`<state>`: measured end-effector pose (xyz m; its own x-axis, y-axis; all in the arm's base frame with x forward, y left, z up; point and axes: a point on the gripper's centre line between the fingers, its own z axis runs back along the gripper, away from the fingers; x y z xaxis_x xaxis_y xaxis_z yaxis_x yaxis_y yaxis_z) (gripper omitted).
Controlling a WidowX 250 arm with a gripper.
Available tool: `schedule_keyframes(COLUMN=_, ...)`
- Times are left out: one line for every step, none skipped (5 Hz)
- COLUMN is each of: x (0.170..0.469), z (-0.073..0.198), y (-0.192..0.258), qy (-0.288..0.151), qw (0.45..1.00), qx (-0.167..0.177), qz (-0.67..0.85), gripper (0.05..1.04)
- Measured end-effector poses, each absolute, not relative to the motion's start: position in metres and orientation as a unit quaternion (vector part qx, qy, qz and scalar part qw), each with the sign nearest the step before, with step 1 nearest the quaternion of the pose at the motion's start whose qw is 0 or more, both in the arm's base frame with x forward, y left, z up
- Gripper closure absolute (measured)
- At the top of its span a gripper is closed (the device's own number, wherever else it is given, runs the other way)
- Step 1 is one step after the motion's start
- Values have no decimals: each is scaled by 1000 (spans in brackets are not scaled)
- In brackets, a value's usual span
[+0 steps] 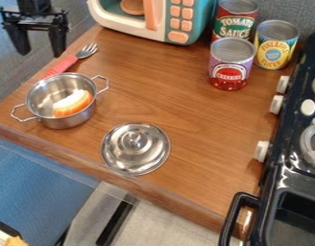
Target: Moved the red fork to the center of the table
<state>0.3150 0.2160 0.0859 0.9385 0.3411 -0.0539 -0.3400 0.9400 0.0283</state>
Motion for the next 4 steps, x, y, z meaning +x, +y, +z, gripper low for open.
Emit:
schedule_keyframes(x=321, z=69, y=222, qy=31, qw=989, qx=20, qz=141, gripper=84)
schedule_keyframes(x=320, z=55, y=219, qy=22, qw=991, qx=22, qz=128, gripper=84)
schedule_keyframes(x=319, z=38, y=216, qy=6, qw=988, qx=29, qz=153, gripper=84)
schedule_keyframes(x=321, z=36, y=218, qy=-10, qw=986, qx=43, qz=161, gripper=137)
